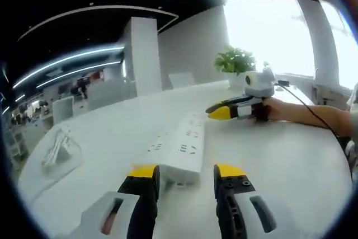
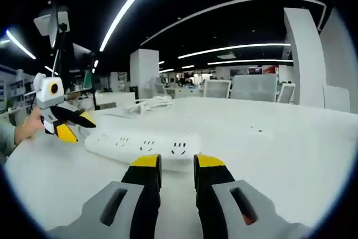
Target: Straighten the power strip on the desk, plug the charger into it
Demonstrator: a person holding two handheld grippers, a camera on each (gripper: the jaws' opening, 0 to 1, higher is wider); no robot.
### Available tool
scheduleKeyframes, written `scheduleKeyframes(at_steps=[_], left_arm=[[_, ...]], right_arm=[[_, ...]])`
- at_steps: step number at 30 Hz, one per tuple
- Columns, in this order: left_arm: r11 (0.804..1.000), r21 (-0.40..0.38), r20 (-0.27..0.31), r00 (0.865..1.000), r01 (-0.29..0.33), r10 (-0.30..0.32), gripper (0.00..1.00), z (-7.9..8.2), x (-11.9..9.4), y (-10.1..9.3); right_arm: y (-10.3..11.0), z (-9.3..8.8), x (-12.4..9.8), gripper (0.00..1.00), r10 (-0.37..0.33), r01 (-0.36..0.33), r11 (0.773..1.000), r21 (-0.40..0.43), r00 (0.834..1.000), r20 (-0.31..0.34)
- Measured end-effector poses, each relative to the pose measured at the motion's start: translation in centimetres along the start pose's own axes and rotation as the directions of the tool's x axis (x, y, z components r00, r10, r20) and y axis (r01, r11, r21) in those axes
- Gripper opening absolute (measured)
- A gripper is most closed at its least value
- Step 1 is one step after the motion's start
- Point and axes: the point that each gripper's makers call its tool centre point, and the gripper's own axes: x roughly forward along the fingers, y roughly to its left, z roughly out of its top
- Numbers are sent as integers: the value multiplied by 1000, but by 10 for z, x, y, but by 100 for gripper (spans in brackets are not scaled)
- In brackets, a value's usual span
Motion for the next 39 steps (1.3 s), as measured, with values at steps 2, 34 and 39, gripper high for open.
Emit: scheduleKeyframes(at_steps=[2, 34, 39], left_arm=[[1000, 0, -7, 1000, 5, -5, 40, -2, 1, -2], [995, -79, -29, 997, 62, -65, 40, -9, 4, -14], [995, -81, -29, 998, 62, -64, 40, -9, 4, -15]], right_arm=[[1, -1, 1, 23, 4, -4, 1000, -5, 1000, -5], [-5, -8, 5, 33, -21, 19, 999, -29, 999, -43], [-3, -11, 6, 35, -6, 3, 999, -44, 998, -63]])
